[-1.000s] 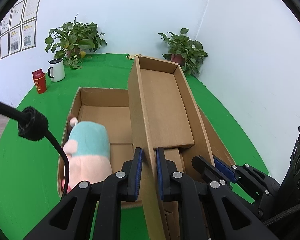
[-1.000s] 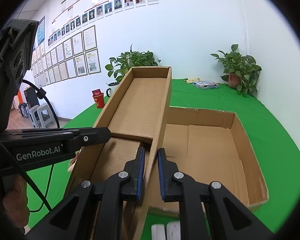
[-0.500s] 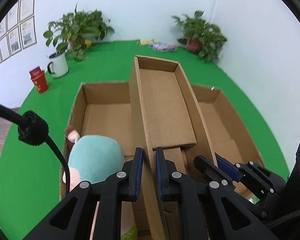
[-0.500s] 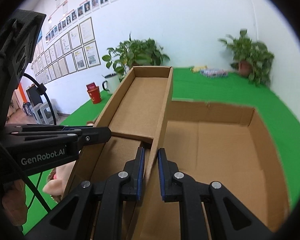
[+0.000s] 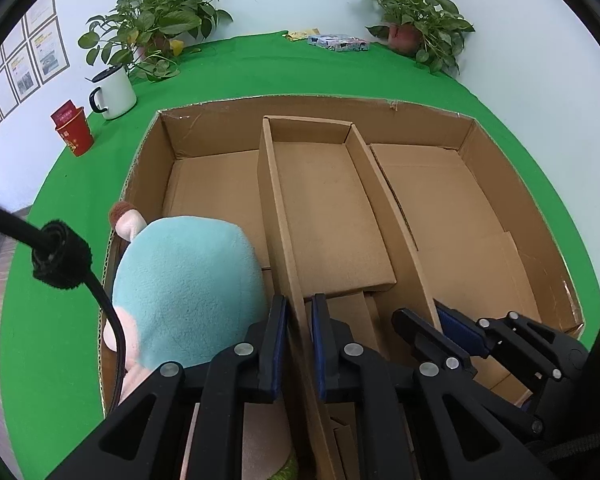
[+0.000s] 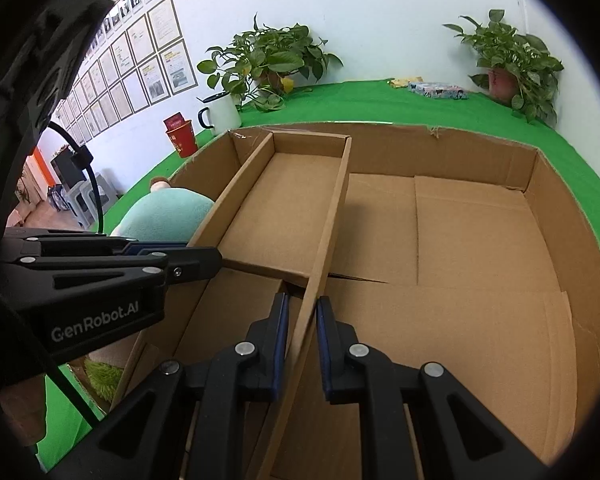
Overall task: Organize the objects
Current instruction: 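Lower the brown tray with both grippers into the large box beside the pig, then open both grippers to release the tray inside the large box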
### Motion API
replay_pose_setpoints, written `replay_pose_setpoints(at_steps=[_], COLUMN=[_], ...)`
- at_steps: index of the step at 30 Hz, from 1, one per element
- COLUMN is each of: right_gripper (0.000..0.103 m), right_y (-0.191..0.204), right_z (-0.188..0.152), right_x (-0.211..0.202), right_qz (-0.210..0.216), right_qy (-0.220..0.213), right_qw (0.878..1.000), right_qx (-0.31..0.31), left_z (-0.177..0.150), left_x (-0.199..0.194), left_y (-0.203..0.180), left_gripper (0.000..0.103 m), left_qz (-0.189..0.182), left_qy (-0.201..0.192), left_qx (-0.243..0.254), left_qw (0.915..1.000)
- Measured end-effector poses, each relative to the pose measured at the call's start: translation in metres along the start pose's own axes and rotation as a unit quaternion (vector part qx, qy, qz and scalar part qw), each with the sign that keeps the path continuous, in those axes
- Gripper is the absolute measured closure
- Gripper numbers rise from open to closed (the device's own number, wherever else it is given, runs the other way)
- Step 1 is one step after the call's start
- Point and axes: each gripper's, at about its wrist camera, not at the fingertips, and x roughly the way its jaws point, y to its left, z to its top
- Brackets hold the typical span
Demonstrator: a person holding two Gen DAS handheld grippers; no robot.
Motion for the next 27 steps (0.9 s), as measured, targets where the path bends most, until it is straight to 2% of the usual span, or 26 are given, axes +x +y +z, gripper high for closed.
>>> replay_pose_setpoints(at_steps=[5, 12, 27], right_gripper=[0.089, 0.089, 0.085], right_y=[-0.007, -0.002, 0.004], right_z=[-0.005, -0.003, -0.004], right_x=[0.011, 0.012, 0.014], right_qz=[-0.001, 0.004, 0.014], right_qy=[0.025, 0.023, 0.025], right_qw=[1.000, 1.000, 1.000], right_qx=[0.013, 0.000, 0.005], left_z=[-0.008, -0.017, -0.033], left_x=[-0.020, -0.046, -0.058], left_y=[0.010, 0.022, 0.023], left_gripper=[0.093, 0.093, 0.093], left_qz=[-0.005, -0.012, -0.018], left_qy=[-0.012, -0.029, -0.028], left_qx=[-0.011, -0.020, -0.022], left_qw=[0.9999, 0.9993, 0.9992])
